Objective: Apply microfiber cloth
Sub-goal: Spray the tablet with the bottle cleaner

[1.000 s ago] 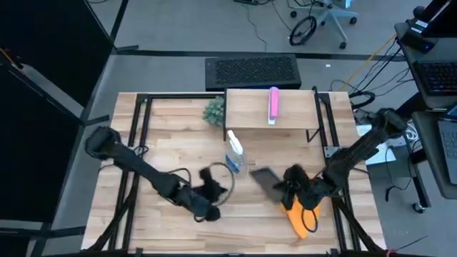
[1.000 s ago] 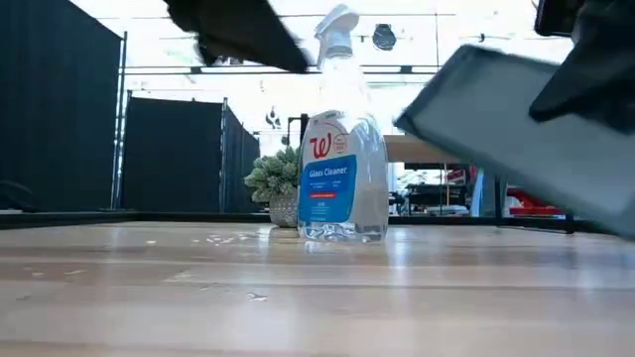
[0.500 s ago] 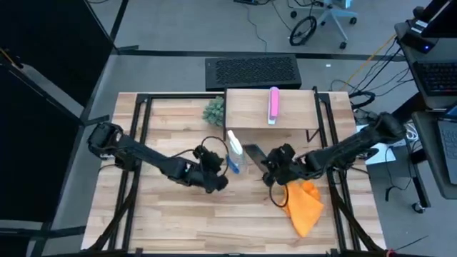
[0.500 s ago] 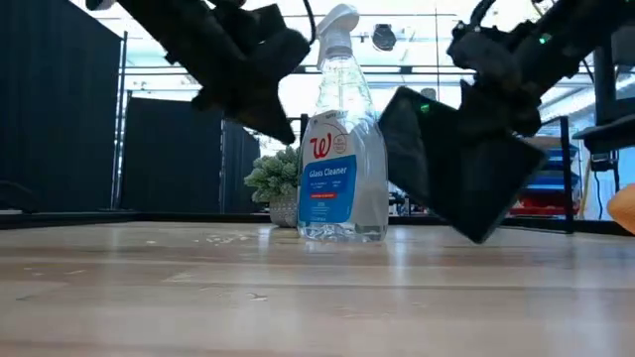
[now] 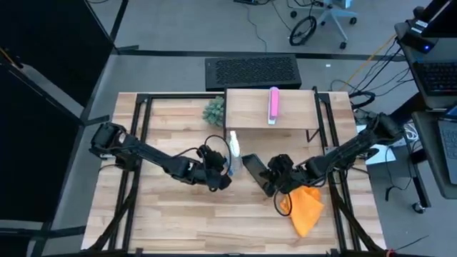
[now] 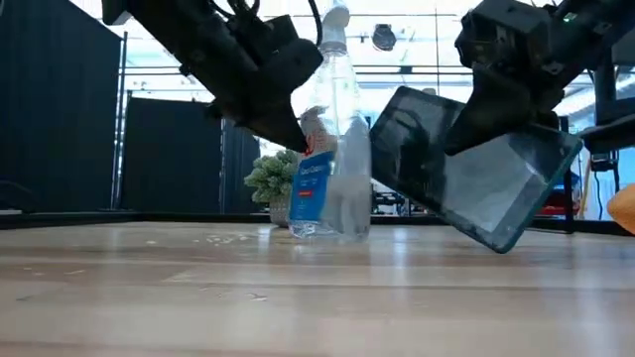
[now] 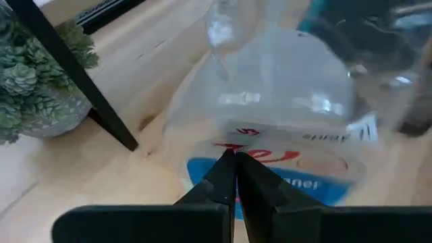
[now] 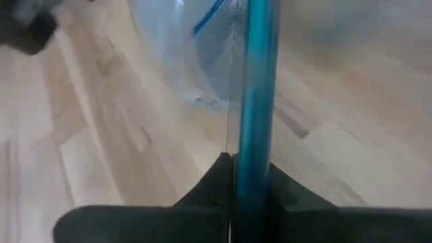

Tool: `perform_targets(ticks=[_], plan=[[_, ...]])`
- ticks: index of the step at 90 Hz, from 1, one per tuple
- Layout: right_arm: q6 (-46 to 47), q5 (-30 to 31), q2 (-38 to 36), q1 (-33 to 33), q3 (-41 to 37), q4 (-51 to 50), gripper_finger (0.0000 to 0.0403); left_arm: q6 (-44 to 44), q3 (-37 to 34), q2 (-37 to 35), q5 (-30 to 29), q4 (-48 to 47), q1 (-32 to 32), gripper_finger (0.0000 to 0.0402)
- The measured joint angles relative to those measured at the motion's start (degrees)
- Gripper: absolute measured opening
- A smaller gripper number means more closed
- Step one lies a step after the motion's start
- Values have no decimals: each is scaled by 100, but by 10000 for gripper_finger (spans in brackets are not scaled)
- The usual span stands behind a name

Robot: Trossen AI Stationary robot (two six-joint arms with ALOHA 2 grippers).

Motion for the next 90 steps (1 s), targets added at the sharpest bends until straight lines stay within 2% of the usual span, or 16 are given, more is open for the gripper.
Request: perform_targets(ticks=[15, 35, 48, 58, 75, 84, 90], plan=[[107, -111, 138, 131, 0, 255, 7, 36, 0, 0, -24, 19, 74, 0], [5, -201, 68, 43, 7, 94, 10, 112, 0, 0, 48, -50, -103, 0], [-126, -151, -79, -15, 4, -201, 9, 105, 4, 0, 295, -135, -243, 0], [-138, -89, -212, -29, 9, -614, 9, 104, 7, -19, 338, -553, -311, 0], [-232, -72, -372, -449, 9, -1097, 9, 104, 7, -195, 30, -1198, -283, 0], [-468, -229, -292, -661, 9, -885, 9, 108, 7, -195, 0, -1108, -232, 0], [-497, -545, -222, -709, 11, -783, 9, 127, 7, -139, -8, -908, -223, 0]])
